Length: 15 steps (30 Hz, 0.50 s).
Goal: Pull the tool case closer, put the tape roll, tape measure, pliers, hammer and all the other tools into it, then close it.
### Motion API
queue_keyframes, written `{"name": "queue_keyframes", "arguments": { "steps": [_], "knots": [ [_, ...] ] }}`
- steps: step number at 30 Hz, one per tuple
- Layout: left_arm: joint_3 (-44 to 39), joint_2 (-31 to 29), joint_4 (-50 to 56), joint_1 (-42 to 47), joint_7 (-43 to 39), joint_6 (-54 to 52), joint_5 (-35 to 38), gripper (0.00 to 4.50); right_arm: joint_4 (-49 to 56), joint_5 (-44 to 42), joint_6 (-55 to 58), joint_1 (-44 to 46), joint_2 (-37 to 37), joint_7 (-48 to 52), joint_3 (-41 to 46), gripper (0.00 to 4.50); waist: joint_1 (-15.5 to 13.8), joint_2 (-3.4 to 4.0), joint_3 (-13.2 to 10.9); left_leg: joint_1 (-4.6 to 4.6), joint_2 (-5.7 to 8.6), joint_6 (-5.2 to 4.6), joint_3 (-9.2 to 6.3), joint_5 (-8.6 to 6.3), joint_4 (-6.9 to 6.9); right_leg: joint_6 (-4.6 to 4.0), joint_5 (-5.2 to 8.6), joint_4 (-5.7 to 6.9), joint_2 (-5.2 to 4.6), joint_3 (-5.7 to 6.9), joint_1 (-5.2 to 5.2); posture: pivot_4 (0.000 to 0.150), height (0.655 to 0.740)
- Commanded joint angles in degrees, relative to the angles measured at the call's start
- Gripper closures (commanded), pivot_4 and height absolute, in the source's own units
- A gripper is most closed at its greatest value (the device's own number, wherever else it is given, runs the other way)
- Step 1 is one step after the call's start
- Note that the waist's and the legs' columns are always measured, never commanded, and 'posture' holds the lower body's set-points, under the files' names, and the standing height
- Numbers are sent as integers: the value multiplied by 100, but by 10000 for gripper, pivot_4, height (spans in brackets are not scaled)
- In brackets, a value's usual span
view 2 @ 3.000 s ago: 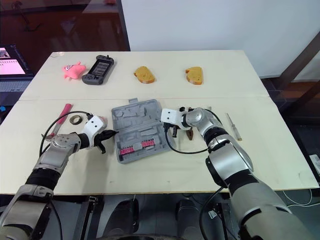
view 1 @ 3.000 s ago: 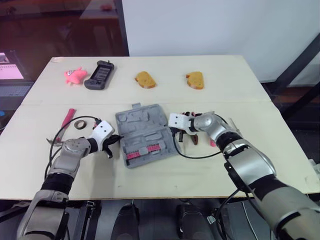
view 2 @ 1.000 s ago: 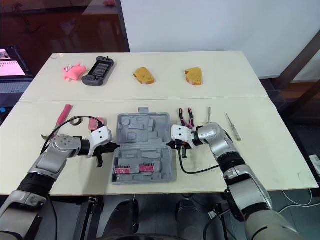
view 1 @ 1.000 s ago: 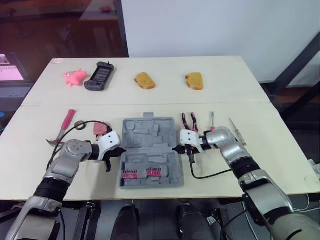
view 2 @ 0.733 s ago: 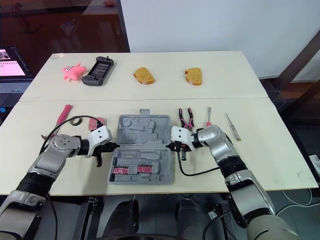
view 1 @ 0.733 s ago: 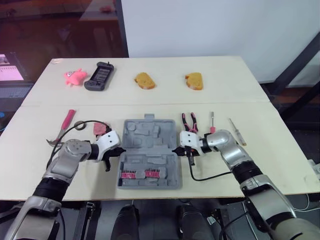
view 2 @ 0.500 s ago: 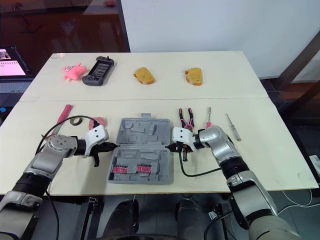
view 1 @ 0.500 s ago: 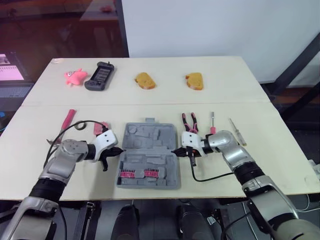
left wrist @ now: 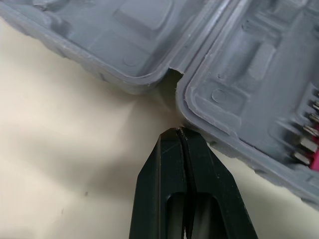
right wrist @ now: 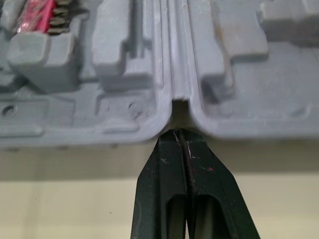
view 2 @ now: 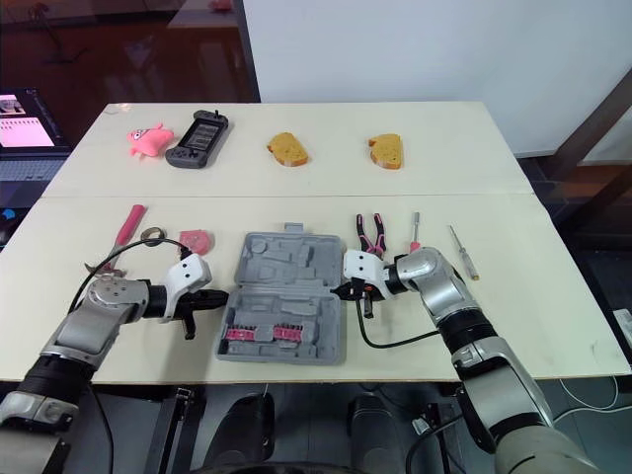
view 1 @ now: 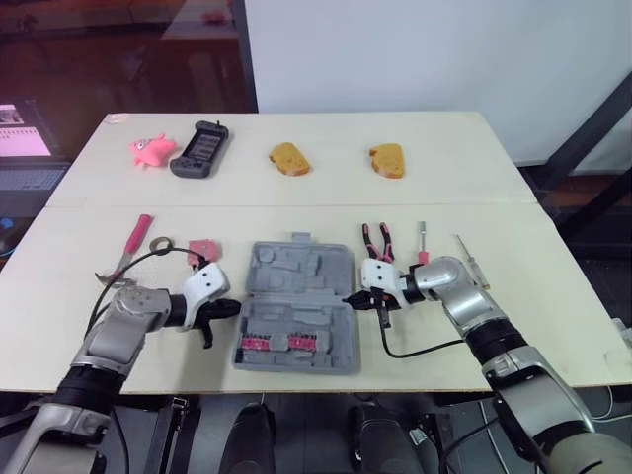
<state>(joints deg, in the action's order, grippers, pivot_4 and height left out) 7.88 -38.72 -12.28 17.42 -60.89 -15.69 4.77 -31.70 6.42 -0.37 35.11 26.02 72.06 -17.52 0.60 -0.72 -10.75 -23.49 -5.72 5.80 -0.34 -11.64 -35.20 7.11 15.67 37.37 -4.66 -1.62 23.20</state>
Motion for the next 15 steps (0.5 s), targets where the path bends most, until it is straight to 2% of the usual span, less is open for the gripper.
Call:
{"name": "queue_keyframes", "arguments": {
  "steps": [1, 15],
  "knots": [
    [55, 95, -85, 267, 142, 260, -121, 45000, 98, -33, -34, 19, 10, -26, -57, 44379, 2, -1, 0, 0, 0, 0, 0, 0, 0, 0, 0, 0, 0, 0, 0, 1500, 7207],
    [214, 287, -517, 636, 31, 629, -186, 45000, 187, -10, -9, 41, 129, -34, -54, 44379, 0, 0, 0, -1, 0, 0, 0, 0, 0, 0, 0, -2, 0, 0, 0, 1500, 7207]
  ]
}}
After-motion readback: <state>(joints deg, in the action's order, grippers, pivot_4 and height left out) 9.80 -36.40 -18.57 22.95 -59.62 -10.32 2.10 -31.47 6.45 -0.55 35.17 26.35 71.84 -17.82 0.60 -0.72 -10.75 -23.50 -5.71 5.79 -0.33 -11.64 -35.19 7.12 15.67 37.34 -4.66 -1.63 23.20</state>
